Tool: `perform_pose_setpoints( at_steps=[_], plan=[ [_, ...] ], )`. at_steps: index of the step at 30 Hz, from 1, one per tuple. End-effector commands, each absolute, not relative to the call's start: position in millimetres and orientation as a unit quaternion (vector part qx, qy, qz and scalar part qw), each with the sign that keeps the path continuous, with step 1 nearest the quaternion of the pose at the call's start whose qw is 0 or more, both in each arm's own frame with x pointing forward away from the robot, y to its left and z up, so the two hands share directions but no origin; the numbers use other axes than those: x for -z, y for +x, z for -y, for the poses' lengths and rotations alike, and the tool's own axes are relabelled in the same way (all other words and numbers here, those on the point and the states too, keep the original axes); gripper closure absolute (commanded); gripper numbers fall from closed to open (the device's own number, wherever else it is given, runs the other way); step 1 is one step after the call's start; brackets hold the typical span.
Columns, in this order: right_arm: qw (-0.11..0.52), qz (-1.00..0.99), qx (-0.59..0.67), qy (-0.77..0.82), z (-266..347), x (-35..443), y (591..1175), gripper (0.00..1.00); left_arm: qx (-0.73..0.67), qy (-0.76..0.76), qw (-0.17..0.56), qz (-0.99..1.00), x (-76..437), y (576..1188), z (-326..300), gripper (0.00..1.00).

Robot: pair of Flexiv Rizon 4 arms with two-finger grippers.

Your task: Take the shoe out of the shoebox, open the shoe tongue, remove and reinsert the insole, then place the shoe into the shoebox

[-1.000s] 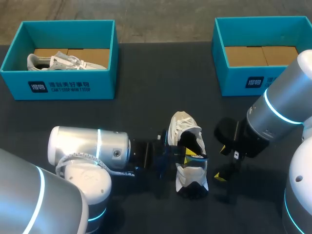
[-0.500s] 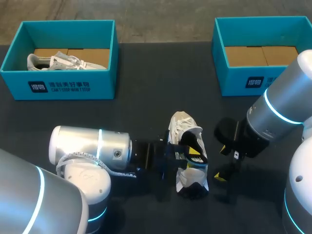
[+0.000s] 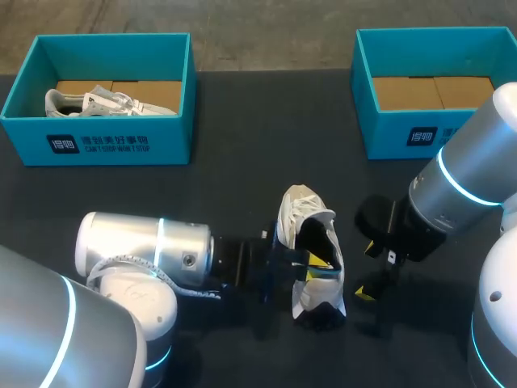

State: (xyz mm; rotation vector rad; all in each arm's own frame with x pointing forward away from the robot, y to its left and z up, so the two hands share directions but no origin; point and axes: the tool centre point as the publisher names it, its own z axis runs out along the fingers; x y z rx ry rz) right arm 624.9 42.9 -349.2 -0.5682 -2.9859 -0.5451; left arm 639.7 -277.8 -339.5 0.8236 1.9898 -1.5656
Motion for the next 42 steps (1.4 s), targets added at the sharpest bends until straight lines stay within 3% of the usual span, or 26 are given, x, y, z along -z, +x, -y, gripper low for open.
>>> perform_pose_setpoints(
  at_steps=[1, 17, 18, 19, 24, 34, 36, 38, 42],
  plan=[
    [0.026, 0.967, 0.177, -0.184, -42, 349, 624, 0.00, 0.566, 0.303, 0.241, -0.728, 346, 647, 282, 1.00],
    [0.026, 0.967, 0.177, -0.184, -42, 349, 624, 0.00, 0.563, 0.286, 0.238, -0.738, 354, 662, 283, 1.00],
    [0.026, 0.967, 0.177, -0.184, -42, 349, 624, 0.00, 0.565, 0.286, 0.237, -0.737, 352, 660, 282, 0.85],
    [0.026, 0.967, 0.177, -0.184, -42, 349, 624, 0.00, 0.566, 0.286, 0.237, -0.736, 351, 659, 282, 0.79],
    [0.026, 0.967, 0.177, -0.184, -42, 349, 624, 0.00, 0.573, 0.285, 0.236, -0.731, 343, 652, 278, 0.72],
    [0.026, 0.967, 0.177, -0.184, -42, 349, 624, 0.00, 0.579, 0.289, 0.229, -0.727, 333, 639, 272, 0.75],
    [0.026, 0.967, 0.177, -0.184, -42, 349, 624, 0.00, 0.578, 0.291, 0.229, -0.727, 332, 639, 272, 0.81],
    [0.026, 0.967, 0.177, -0.184, -42, 349, 624, 0.00, 0.576, 0.292, 0.229, -0.728, 334, 639, 272, 0.98],
    [0.026, 0.967, 0.177, -0.184, -42, 349, 624, 0.00, 0.569, 0.292, 0.228, -0.734, 341, 644, 274, 1.00]
  ],
)
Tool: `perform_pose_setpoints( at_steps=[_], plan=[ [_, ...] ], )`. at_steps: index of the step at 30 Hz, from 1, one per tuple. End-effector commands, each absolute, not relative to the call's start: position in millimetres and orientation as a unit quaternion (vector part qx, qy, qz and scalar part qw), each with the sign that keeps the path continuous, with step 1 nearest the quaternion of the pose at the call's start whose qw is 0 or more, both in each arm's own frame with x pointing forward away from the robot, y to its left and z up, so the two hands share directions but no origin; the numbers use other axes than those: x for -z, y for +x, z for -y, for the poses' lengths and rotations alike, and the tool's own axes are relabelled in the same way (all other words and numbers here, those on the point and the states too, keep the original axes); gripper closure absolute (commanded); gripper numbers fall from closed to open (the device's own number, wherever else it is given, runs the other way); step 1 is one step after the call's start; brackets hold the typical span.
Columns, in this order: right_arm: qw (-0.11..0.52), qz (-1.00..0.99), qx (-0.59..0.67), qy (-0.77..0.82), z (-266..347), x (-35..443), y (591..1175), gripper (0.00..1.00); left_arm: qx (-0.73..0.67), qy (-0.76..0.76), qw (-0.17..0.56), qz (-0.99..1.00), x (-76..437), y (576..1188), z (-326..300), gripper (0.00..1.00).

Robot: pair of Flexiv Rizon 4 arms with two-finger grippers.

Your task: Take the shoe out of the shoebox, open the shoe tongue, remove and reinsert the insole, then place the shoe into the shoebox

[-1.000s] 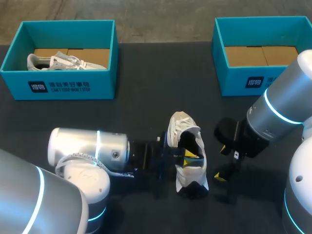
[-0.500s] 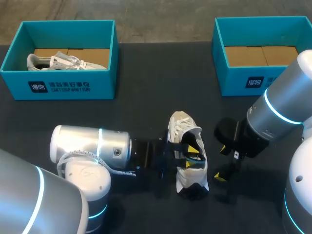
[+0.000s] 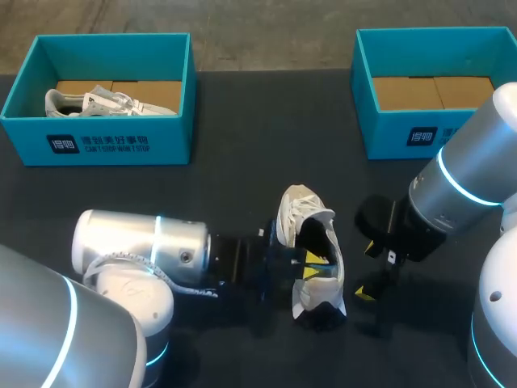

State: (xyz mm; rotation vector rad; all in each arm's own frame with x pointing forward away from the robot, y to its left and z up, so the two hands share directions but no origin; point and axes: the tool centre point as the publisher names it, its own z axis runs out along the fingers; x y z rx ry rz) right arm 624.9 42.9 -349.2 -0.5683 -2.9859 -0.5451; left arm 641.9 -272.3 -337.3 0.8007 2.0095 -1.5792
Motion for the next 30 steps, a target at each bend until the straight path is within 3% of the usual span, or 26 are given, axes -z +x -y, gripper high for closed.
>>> perform_pose_setpoints(
  at_steps=[1, 15, 18, 21, 24, 30],
  plan=[
    [0.026, 0.967, 0.177, -0.184, -42, 349, 624, 0.00, 0.569, 0.292, 0.228, -0.734, 342, 646, 275, 1.00],
    [0.026, 0.967, 0.177, -0.184, -42, 349, 624, 0.00, 0.563, 0.290, 0.220, -0.742, 348, 652, 276, 0.99],
    [0.026, 0.967, 0.177, -0.184, -42, 349, 624, 0.00, 0.564, 0.293, 0.218, -0.740, 343, 647, 273, 0.75],
    [0.026, 0.967, 0.177, -0.184, -42, 349, 624, 0.00, 0.564, 0.297, 0.218, -0.739, 337, 642, 269, 0.63],
    [0.026, 0.967, 0.177, -0.184, -42, 349, 624, 0.00, 0.561, 0.301, 0.220, -0.739, 333, 637, 267, 0.58],
    [0.026, 0.967, 0.177, -0.184, -42, 349, 624, 0.00, 0.558, 0.301, 0.220, -0.742, 326, 634, 261, 0.59]
  ],
)
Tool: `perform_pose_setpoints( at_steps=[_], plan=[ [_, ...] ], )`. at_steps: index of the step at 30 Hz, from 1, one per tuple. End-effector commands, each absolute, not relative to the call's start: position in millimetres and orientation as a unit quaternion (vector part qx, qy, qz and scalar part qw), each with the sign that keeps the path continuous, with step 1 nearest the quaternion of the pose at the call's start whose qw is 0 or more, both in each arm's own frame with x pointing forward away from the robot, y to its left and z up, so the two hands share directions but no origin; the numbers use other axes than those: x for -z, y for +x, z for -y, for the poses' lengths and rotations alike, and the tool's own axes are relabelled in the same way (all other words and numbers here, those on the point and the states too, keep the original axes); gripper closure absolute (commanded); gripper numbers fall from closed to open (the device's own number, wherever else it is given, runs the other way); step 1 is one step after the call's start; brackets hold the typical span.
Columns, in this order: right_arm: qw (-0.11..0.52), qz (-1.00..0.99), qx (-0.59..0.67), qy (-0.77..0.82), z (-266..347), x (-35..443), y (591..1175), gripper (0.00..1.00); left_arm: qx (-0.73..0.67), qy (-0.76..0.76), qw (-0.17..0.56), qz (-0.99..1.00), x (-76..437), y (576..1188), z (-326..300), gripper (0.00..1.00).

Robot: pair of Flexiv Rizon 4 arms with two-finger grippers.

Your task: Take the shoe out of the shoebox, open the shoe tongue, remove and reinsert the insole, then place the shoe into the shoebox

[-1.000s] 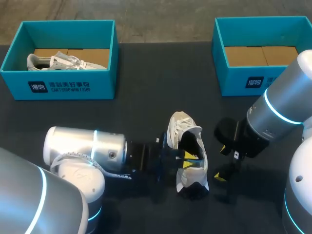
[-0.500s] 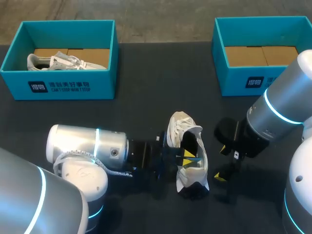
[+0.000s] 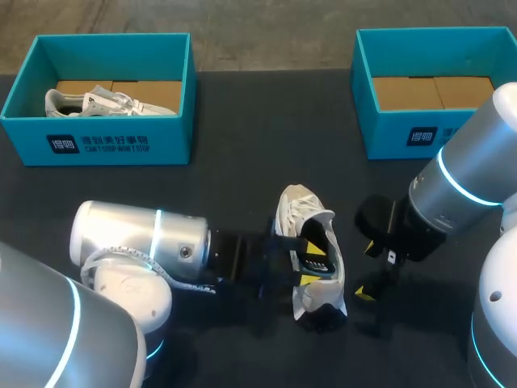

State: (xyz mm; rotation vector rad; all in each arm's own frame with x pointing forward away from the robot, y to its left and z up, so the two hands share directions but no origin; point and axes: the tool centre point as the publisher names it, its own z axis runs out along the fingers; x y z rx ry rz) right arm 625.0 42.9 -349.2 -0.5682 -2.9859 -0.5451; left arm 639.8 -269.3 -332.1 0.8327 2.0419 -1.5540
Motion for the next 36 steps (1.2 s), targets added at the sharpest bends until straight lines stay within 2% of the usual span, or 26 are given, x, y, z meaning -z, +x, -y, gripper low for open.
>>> perform_pose_setpoints(
  at_steps=[1, 24, 26, 27, 28, 30, 36],
  plan=[
    [0.026, 0.967, 0.177, -0.184, -42, 349, 624, 0.00, 0.557, 0.301, 0.221, -0.742, 325, 634, 260, 0.58],
    [0.026, 0.967, 0.177, -0.184, -42, 349, 624, 0.00, 0.490, 0.329, 0.171, -0.789, 315, 647, 233, 0.62],
    [0.024, 0.968, 0.174, -0.182, -39, 347, 624, 0.00, 0.480, 0.335, 0.160, -0.794, 310, 649, 229, 0.65],
    [0.024, 0.968, 0.173, -0.179, -34, 344, 625, 0.00, 0.473, 0.339, 0.159, -0.798, 308, 651, 228, 0.71],
    [0.023, 0.969, 0.172, -0.178, -30, 341, 626, 0.00, 0.470, 0.342, 0.150, -0.799, 306, 652, 227, 0.78],
    [0.022, 0.972, 0.164, -0.168, -20, 335, 628, 0.00, 0.460, 0.349, 0.138, -0.805, 302, 655, 225, 1.00],
    [0.033, 0.976, 0.157, -0.149, 9, 324, 636, 0.00, 0.408, 0.387, 0.086, -0.822, 297, 657, 222, 1.00]
  ],
)
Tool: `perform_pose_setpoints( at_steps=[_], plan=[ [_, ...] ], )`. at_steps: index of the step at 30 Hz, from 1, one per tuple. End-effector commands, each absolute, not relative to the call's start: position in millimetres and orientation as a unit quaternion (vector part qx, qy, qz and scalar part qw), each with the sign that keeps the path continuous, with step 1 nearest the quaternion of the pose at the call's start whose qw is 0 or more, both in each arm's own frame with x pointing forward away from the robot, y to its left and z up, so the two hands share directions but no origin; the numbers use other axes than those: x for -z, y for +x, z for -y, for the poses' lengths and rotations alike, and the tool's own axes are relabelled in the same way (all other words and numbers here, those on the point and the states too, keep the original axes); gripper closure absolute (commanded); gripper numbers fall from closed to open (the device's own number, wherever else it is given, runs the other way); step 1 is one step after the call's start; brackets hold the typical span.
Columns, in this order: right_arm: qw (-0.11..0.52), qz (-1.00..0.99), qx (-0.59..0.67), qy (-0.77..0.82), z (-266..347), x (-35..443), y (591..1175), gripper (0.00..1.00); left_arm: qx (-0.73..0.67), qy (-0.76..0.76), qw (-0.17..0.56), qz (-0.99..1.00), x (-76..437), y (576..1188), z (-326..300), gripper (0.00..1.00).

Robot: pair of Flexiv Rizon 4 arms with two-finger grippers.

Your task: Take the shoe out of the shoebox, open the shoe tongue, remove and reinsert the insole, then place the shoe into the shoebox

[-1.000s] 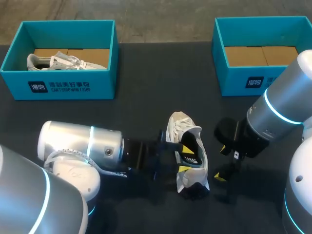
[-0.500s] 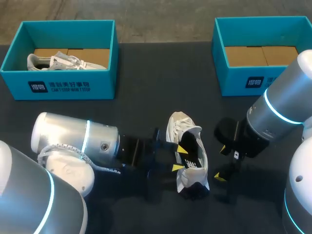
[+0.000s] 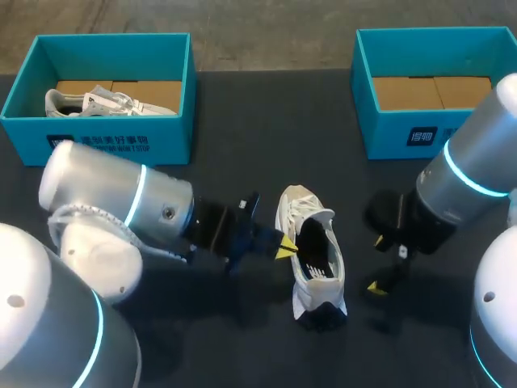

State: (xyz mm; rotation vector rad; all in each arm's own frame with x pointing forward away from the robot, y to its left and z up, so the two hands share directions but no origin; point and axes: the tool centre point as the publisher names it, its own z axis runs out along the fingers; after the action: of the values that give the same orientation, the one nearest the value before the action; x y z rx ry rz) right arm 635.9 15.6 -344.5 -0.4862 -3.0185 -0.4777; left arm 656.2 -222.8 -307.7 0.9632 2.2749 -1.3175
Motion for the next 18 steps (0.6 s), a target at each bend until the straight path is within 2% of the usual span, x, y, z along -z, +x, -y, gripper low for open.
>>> perform_pose_setpoints(
  at_steps=[1, 7, 18],
  plan=[
    [0.035, 0.975, 0.162, -0.145, 13, 322, 637, 0.00, 0.396, 0.395, 0.080, -0.825, 296, 657, 222, 1.00],
    [0.022, 0.979, 0.151, -0.137, 41, 309, 640, 0.00, 0.328, 0.440, 0.023, -0.836, 293, 655, 223, 1.00],
    [0.018, 0.977, 0.171, -0.124, 50, 307, 640, 0.00, 0.328, 0.440, 0.023, -0.836, 293, 655, 223, 1.00]
  ],
)
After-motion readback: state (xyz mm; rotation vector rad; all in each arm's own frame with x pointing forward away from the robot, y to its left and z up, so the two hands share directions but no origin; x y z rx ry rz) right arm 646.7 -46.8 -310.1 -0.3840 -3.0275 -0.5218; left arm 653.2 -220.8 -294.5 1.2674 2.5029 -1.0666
